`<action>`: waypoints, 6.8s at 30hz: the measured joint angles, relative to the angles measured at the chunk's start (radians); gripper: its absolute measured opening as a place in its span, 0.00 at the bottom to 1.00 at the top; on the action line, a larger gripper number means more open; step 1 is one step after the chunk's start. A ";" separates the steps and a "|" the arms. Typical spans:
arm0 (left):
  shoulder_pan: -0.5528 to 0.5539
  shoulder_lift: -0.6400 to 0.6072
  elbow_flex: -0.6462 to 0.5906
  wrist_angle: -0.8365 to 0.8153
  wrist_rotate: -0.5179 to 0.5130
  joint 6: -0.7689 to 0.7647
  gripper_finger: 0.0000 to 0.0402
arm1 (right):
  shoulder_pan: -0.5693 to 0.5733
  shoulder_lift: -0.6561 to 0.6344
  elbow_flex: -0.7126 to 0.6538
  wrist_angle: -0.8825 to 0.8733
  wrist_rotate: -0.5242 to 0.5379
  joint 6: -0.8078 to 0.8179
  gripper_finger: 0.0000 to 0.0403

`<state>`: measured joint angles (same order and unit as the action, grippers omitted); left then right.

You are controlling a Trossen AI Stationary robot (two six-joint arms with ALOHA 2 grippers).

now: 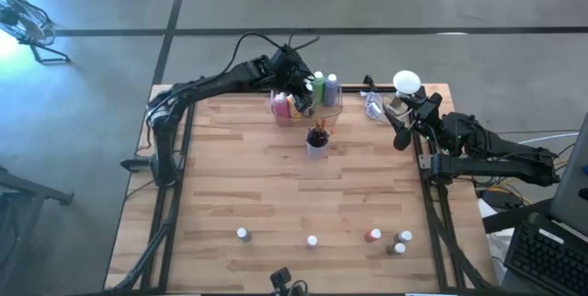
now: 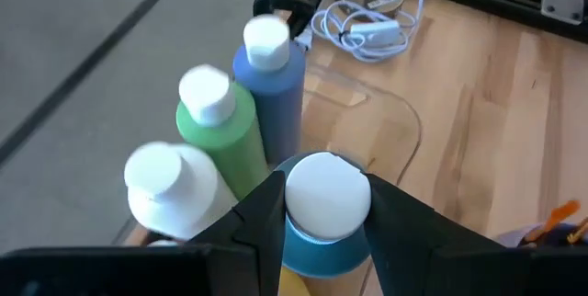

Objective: Pick & Place Paint Supplies
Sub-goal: Put the purple paint bottle into the transparent bin, then put the purple black paint bottle into the transparent bin

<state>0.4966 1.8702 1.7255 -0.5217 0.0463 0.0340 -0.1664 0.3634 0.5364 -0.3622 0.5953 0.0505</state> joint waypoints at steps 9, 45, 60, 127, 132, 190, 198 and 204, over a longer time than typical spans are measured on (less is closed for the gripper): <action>0.006 0.000 -0.066 0.065 0.016 -0.004 0.32 | 0.000 0.000 0.000 0.000 0.000 0.000 0.88; 0.004 -0.003 -0.200 0.216 0.045 0.056 0.36 | 0.000 0.000 0.000 0.000 0.000 0.000 0.69; -0.004 -0.001 -0.200 0.215 0.061 0.105 0.37 | 0.000 0.000 0.000 0.000 0.000 0.000 0.60; -0.681 -0.440 0.067 -0.617 -0.425 -0.261 0.53 | 0.000 0.000 0.000 0.000 0.000 -0.001 0.89; -0.873 -0.466 0.032 -0.740 -0.442 -0.509 0.53 | 0.000 0.000 0.000 0.000 0.000 -0.001 0.86; -1.259 -0.452 -0.785 -0.183 -0.140 -1.063 0.53 | 0.000 0.000 0.000 0.000 0.000 -0.001 0.62; -1.264 -0.452 -0.954 0.053 -0.144 -1.056 0.53 | 0.000 0.000 0.000 0.000 0.000 -0.001 0.69; -1.270 -0.449 -1.062 0.214 -0.216 -1.030 0.53 | 0.000 0.000 0.000 0.000 0.000 0.000 0.74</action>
<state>-0.7736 1.4213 0.6630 -0.3081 -0.1697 -0.9962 -0.1664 0.3634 0.5362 -0.3622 0.5953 0.0502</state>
